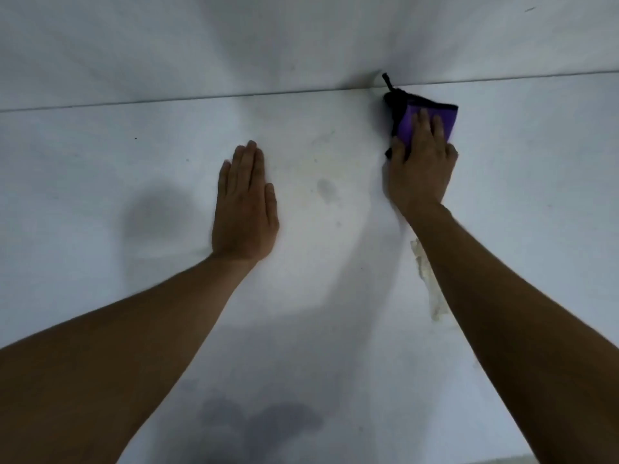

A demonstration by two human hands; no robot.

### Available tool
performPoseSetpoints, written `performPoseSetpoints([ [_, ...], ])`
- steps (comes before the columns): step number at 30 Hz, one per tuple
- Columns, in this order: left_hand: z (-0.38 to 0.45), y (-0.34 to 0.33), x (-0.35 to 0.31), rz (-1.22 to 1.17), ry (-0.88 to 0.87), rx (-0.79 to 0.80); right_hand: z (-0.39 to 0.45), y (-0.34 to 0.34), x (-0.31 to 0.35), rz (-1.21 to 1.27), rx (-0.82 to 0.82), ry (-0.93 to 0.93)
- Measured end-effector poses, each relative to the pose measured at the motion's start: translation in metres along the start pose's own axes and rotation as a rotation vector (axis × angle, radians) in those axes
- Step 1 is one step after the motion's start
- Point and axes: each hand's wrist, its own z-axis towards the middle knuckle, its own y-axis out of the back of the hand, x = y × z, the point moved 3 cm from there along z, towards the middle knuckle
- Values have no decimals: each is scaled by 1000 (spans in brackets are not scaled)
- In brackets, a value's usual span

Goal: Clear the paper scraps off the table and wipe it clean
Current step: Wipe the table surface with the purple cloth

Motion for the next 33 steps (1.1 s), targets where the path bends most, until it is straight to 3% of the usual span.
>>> performPoseSetpoints([
  [3,0,0,-2,0,2,2,-21,7,17,24,-128,-41],
  [6,0,-2,-1,11,-12,-8,-42,-3,70,83,-183,219],
  [9,1,-7,-1,87,-4,-25,-82,-32,105,172,114,630],
  [11,13,-8,-10,140,44,-30,-86,-45,99,95,250,706],
  [15,54,-22,-47,107,21,-87,-36,-41,79,103,205,540],
  [19,62,-38,-64,61,-93,7,7,-30,40,97,92,204],
  [24,61,-33,-64,-25,-109,-10,-10,-11,-31,-38,-126,-236],
  [27,61,-34,-65,-42,-107,-11,-26,2,-60,60,-198,-397],
  [30,60,-33,-63,-60,-124,-19,-21,13,-34,190,-378,-330],
  [33,59,-32,-65,-69,-167,-35,-20,-3,33,190,-409,20],
])
